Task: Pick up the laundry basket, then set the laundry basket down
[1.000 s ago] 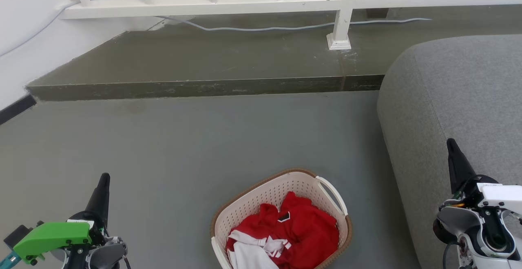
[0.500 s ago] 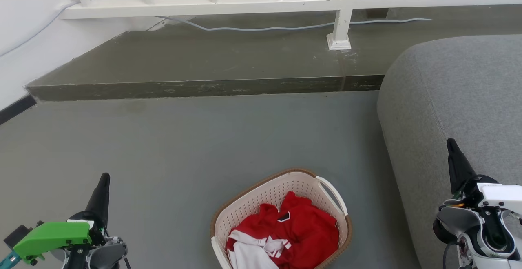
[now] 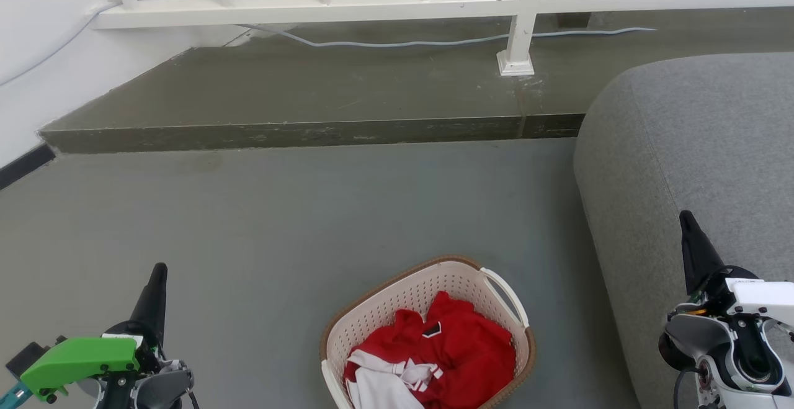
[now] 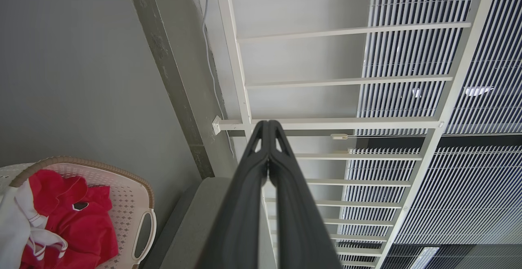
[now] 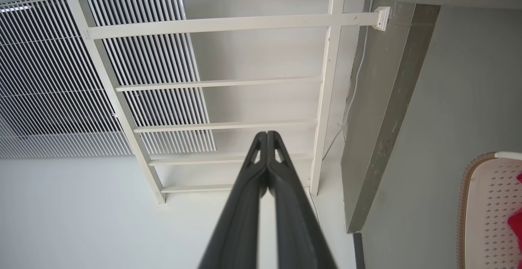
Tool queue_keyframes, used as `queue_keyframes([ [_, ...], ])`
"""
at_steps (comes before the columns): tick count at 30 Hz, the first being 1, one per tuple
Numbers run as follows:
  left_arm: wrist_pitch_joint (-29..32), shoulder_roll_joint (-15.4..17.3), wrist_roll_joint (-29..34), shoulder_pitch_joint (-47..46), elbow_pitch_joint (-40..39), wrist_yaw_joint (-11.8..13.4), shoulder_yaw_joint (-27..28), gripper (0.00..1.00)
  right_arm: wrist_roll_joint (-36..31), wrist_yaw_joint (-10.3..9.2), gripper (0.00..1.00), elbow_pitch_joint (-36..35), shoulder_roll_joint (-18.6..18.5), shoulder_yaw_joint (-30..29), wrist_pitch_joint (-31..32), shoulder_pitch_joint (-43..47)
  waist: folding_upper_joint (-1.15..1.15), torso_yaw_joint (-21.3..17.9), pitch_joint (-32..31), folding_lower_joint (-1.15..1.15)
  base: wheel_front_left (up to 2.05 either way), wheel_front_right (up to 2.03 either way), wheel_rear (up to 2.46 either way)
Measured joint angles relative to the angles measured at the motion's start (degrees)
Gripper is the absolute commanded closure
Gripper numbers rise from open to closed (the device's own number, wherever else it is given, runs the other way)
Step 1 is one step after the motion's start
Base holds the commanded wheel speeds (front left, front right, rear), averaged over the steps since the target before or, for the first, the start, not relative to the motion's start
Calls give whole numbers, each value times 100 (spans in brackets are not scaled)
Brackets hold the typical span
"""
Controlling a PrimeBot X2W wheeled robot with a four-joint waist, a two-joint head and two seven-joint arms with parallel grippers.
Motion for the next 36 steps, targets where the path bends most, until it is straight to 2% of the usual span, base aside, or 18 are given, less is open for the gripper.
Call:
queue_keyframes([
  [36, 0, 0, 1, 0, 0, 0, 0, 100, 0, 0, 100, 0, 0, 0, 0, 0, 0, 0, 0, 0, 0, 0, 0],
])
